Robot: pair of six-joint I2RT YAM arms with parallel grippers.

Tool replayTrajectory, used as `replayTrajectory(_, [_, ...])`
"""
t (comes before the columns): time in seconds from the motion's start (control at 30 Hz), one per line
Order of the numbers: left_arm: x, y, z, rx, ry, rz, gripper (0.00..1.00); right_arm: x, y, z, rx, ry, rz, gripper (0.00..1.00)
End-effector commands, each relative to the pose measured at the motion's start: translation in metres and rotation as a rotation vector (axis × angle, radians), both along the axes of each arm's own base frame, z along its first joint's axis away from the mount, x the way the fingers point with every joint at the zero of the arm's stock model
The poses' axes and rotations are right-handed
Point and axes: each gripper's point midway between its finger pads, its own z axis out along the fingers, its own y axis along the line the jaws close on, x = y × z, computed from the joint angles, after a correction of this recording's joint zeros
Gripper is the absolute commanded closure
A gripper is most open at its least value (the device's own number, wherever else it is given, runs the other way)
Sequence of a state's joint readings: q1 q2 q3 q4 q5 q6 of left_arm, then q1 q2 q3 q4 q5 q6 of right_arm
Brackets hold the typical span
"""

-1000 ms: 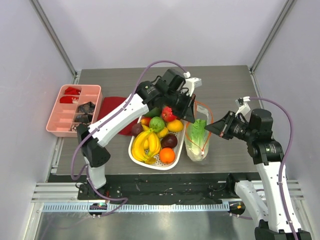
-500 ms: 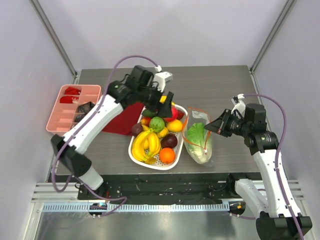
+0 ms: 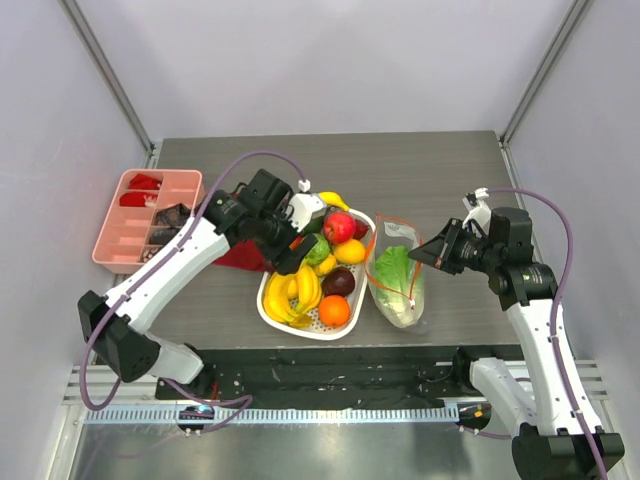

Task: Place the food in the zip-top bag and seal the zipper
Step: Adjust the zipper food storage bag at the center of the board, then pick up the fake fruit from the bin.

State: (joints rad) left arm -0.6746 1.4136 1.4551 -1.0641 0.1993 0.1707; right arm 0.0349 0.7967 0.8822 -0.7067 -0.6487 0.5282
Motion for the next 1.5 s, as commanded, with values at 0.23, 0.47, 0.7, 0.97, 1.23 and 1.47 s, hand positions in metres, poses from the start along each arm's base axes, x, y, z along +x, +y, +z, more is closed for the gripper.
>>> replayTrajectory(0.23, [-0.023,0.022,-0.047,-0.01,-0.001,0.117,0.2,0.004,0.0,0.012,0.001,-0.05,0.0,0.99])
replayTrajectory(0.47, [-0.01,0.012,-0.059,-0.091,-0.043,0.209,0.28,0.006,0.0,0.012,0.0,-0.049,0.004,0.99])
replayTrajectory(0.7, [-0.011,0.007,-0.057,-0.109,-0.017,0.215,0.56,0.008,-0.001,0.013,-0.006,-0.053,0.005,0.99])
replayTrajectory(0.97, [-0.025,0.013,-0.022,-0.123,-0.023,0.17,0.96,0.008,0.0,0.012,-0.008,-0.052,0.008,0.99])
replayTrajectory(1.23, [-0.032,0.002,0.051,-0.235,-0.088,0.074,1.0,0.008,0.002,0.016,0.004,-0.064,0.018,0.99])
replayTrajectory(1.47, [-0.012,-0.096,0.138,-0.385,-0.139,0.011,1.0,0.009,0.001,0.015,0.005,-0.067,0.014,0.99])
